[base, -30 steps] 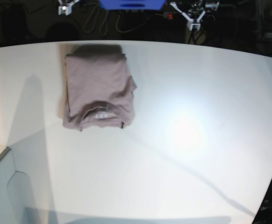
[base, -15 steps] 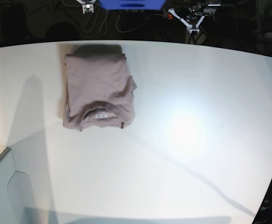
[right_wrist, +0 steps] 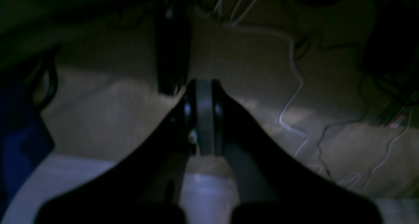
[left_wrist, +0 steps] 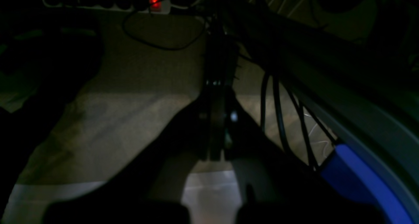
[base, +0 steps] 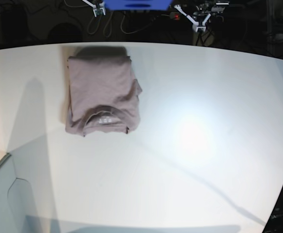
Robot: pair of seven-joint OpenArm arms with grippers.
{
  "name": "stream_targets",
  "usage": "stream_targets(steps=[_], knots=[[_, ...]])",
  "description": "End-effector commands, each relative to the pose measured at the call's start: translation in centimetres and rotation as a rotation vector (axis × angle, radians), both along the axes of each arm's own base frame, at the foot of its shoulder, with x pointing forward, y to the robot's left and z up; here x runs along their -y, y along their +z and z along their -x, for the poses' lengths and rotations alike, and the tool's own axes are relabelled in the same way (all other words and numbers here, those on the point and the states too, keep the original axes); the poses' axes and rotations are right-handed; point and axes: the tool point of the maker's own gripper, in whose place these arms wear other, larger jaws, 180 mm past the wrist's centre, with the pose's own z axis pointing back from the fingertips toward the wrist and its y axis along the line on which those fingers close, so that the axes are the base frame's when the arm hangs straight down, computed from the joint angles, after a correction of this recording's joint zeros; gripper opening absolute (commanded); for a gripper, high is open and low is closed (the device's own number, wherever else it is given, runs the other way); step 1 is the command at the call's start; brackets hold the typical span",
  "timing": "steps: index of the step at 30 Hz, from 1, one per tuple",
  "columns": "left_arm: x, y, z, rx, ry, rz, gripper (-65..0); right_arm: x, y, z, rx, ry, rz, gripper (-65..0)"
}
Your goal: Layout the t-shirt on the table in an organized manner, then fold the t-shirt properly
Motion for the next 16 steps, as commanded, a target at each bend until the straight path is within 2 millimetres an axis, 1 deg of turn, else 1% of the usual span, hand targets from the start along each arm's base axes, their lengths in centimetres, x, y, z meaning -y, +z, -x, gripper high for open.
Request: stream_targets(steps=[1, 2, 4, 6, 8, 10, 11, 12, 14, 16], knots=[[-0.1, 0.0, -0.3, 0.010, -0.002, -0.002, -64.9, -0.9, 0.0, -0.1, -0.006, 0.007, -0.035, -65.0], [-0.1, 0.0, -0.3, 0.010, -0.001, -0.002, -64.9, -0.7, 0.0, 0.1, -0.020, 0.010, -0.034, -65.0], [-0.2, 0.1, -0.4, 0.015, 0.004, -0.003, -64.9, 0.0, -0.2, -0.8, -0.032, 0.014, -0.019, -65.0], [-0.1, 0.1, -0.6, 0.018, 0.007, -0.001, -64.9, 0.2, -0.2, -0.8, -0.055, 0.017, -0.012, -65.0], [-0.1, 0.1, -0.6, 0.018, 0.008, -0.001, -64.9, 1.4, -0.3, -1.3, -0.050, 0.017, 0.007, -65.0], [-0.1, 0.1, -0.5, 0.017, 0.008, -0.001, -64.9, 2.1, -0.3, -1.6, -0.037, 0.007, 0.017, -65.0], [0.4, 0.1, -0.4, 0.017, 0.009, 0.006, -64.9, 2.3, -0.2, -2.1, -0.014, 0.007, 0.018, -65.0], [0.8, 0.0, -0.4, 0.017, 0.009, 0.012, -64.9, 2.9, -0.2, -2.4, 0.008, 0.003, 0.026, -65.0], [1.3, 0.1, -0.4, 0.017, 0.010, 0.020, -64.9, 3.3, -0.1, -2.7, 0.035, 0.003, 0.028, -65.0], [1.7, 0.1, -0.5, 0.017, 0.013, 0.026, -64.9, 3.3, -0.1, -2.3, 0.037, 0.003, 0.027, -65.0]])
